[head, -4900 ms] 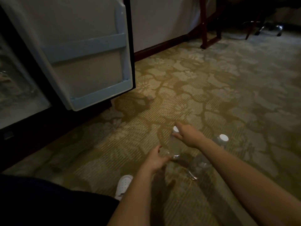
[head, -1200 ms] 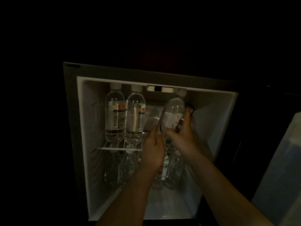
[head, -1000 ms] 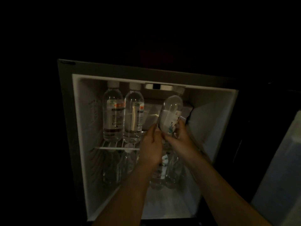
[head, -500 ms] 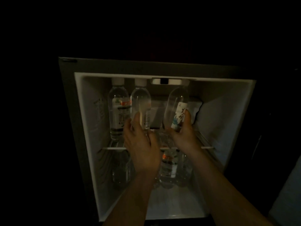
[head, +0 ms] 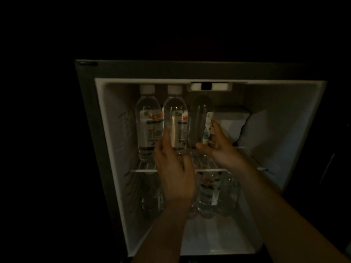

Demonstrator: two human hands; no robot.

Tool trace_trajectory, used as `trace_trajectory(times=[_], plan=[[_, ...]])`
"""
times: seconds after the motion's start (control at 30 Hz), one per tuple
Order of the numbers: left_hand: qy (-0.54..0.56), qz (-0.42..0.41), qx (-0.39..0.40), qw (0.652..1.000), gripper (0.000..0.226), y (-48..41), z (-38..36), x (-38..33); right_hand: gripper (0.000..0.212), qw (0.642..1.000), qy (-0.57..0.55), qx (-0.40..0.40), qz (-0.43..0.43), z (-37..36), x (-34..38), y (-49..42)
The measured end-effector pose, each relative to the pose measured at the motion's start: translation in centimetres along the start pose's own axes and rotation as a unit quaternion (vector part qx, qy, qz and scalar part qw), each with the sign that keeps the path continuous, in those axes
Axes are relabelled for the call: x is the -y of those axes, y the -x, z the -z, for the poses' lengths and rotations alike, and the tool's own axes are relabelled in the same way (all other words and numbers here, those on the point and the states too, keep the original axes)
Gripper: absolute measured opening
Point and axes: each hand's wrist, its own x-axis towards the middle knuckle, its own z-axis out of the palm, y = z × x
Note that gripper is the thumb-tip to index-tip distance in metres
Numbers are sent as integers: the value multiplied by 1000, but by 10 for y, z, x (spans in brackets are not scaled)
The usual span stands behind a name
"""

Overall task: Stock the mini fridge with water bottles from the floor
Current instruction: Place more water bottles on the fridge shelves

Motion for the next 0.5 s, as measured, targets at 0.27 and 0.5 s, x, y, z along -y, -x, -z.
trace_trajectory(times=[0.27,0.5], plan=[[11,2,14,1000,67,-1,4,-1,78,999,7,45,7,1,10,-1],[28,12,37,999,68,-3,8,-4,74,998,14,65,4,17,6,-5]])
